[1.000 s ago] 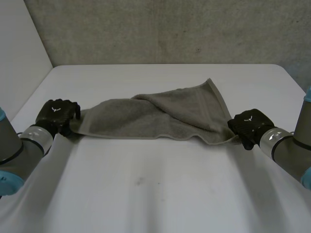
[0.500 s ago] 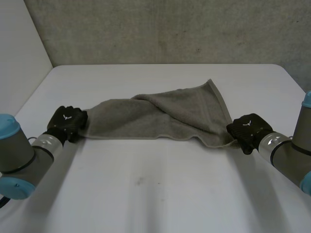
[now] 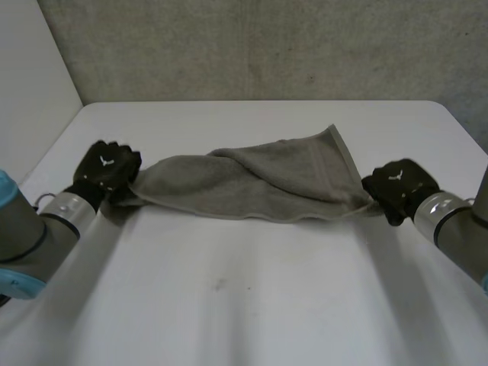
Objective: Fold the towel.
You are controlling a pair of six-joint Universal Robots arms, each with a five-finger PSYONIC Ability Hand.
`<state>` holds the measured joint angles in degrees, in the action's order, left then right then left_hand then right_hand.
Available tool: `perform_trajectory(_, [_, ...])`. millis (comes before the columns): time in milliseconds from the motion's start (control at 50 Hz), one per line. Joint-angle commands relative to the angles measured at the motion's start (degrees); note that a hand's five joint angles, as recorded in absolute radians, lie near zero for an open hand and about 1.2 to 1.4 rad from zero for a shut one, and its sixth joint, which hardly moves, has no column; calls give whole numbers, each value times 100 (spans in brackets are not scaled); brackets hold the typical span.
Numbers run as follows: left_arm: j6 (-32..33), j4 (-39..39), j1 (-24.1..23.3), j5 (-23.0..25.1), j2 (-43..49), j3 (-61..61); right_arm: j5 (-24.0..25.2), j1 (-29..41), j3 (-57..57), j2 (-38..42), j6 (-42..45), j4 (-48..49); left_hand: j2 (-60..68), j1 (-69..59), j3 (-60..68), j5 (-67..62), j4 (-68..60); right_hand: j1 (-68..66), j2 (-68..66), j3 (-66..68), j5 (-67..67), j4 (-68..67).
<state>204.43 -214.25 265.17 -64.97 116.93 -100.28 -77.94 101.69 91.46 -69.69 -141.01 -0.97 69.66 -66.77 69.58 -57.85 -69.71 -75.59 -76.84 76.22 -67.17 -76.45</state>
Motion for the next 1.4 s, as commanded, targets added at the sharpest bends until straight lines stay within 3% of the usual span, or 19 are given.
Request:
perform_trajectory(20, [-332, 1040, 9, -42, -1564, -54, 16, -9, -452, -1446, -6, -910, 1034, -1323, 1042, -1215, -1029, -441, -316, 378, -283, -355])
perform_trajectory(140, [-1184, 1982, 88, -50, -3147, 359, 34, -298, -1391, -2627, -93, -1993, 1034, -1323, 1042, -1215, -1029, -441, -316, 378, -283, -355])
perform_trajectory(200, [-1641, 2211, 88, -33, -3623, 570, 69, -474, -1875, -2716, -129, -2353, 1034, -1323, 1042, -1215, -1029, -441, -316, 378, -283, -355])
perform_trajectory(320, [-1836, 2502, 97, -59, -3783, 764, 148, -826, -2273, -2646, -23, -2997, 1034, -1323, 1042, -1215, -1029, -441, -316, 378, -283, -355])
perform_trajectory(380, [-1836, 2713, 114, -121, -3476, 764, 192, -1081, -2334, -2110, 232, -3251, 1034, -1323, 1042, -1215, -1029, -441, -316, 378, -283, -355])
perform_trajectory(420, [-1802, 2906, 123, -182, -2628, 808, 148, -1108, -2343, -1357, 677, -3409, 1034, -1323, 1042, -1215, -1029, -441, -316, 378, -283, -355])
perform_trajectory(500, [-1529, 3214, 88, -288, -1788, 966, 25, -1099, -2387, -800, 1128, -3392, 1034, -1323, 1042, -1215, -1029, -441, -316, 378, -283, -355])
perform_trajectory(540, [-952, 3521, 1, -419, -879, 1263, 34, -1046, -2474, -276, 1277, -3375, 1034, -1323, 1042, -1215, -1029, -441, -316, 378, -283, -355])
perform_trajectory(640, [-308, 3785, -324, -857, 195, 2123, -10, -626, -3192, 717, 1208, -3331, 1034, -1323, 1042, -1215, -1029, -441, -316, 378, -283, -355])
perform_trajectory(780, [-421, 3786, -536, -1096, 620, 3823, -546, -53, -5261, 1661, 733, -3155, 1034, -1323, 1042, -1215, -1029, -441, -316, 378, -283, -355])
perform_trajectory(820, [-745, 3655, -693, -1096, 568, 4837, -660, 79, -6582, 1836, 331, -2596, 1034, -1323, 1042, -1215, -1029, -441, -316, 378, -283, -355])
perform_trajectory(880, [-993, 3408, -756, -1105, 497, 5326, -748, 175, -7481, 1775, -354, -1753, 1034, -1323, 1042, -1215, -1029, -441, -316, 378, -283, -355])
perform_trajectory(920, [-1535, 2673, -765, -1227, 209, 5938, -827, 176, -7693, 1671, -697, -1331, 1034, -1323, 1042, -1215, -1029, -441, -316, 378, -283, -355])
perform_trajectory(1040, [-2485, 1511, -703, -1860, -101, 6003, -872, 167, -7442, 1239, -991, -1158, 1034, -1323, 1042, -1215, -1029, -441, -316, 378, -283, -355])
perform_trajectory(1120, [-2531, 1605, -642, -1958, -83, 5679, -828, 202, -6942, 1186, -859, -1588, 1034, -1323, 1042, -1215, -1029, -441, -316, 378, -283, -355])
perform_trajectory(1220, [-2513, 1694, -536, -1905, -66, 4526, -749, 220, -5832, 1116, -806, -1986, 1034, -1323, 1042, -1215, -1029, -441, -316, 378, -283, -355])
perform_trajectory(1260, [-2504, 1641, -536, -1861, -48, 4086, -478, 211, -4897, 1037, -779, -1741, 1034, -1323, 1042, -1215, -1029, -441, -316, 378, -283, -355])
perform_trajectory(1320, [-2504, 1351, -527, -1632, 31, 3225, -327, 211, -4426, 1019, -779, -1485, 1034, -1323, 1042, -1215, -1029, -441, -316, 378, -283, -355])
perform_trajectory(1400, [-2303, 554, -519, -1203, 364, 2095, -99, 211, -3094, 1063, -762, -556, 1034, -1323, 1042, -1215, -1029, -441, -316, 378, -283, -355])
